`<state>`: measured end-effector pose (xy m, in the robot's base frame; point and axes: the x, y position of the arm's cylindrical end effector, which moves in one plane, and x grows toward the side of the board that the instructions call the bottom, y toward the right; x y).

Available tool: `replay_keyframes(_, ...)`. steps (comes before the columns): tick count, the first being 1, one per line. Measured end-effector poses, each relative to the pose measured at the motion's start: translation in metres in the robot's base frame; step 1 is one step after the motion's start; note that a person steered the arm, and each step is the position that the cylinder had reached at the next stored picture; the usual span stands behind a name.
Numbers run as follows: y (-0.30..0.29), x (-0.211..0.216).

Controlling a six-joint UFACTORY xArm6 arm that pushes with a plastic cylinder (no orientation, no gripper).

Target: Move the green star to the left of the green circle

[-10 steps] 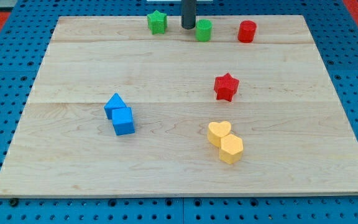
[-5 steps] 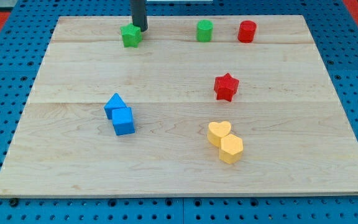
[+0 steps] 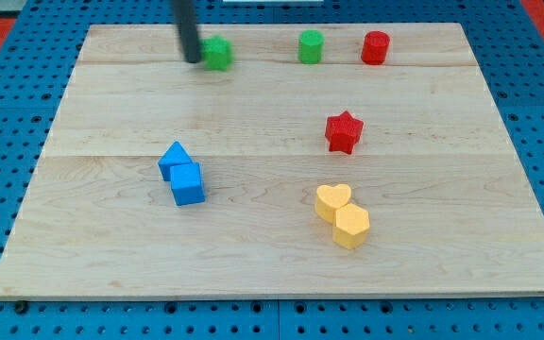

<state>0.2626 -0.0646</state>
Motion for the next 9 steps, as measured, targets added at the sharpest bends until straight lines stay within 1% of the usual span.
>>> replay_keyframes(1,0.016,0.000)
replay_keyframes(2,0.006,0.004)
replay_keyframes(3,0.014,-0.002)
replay_keyframes(6,0.010,-0.012)
replay_keyframes(8,0.022,-0.012)
replay_keyframes(9,0.075,0.034)
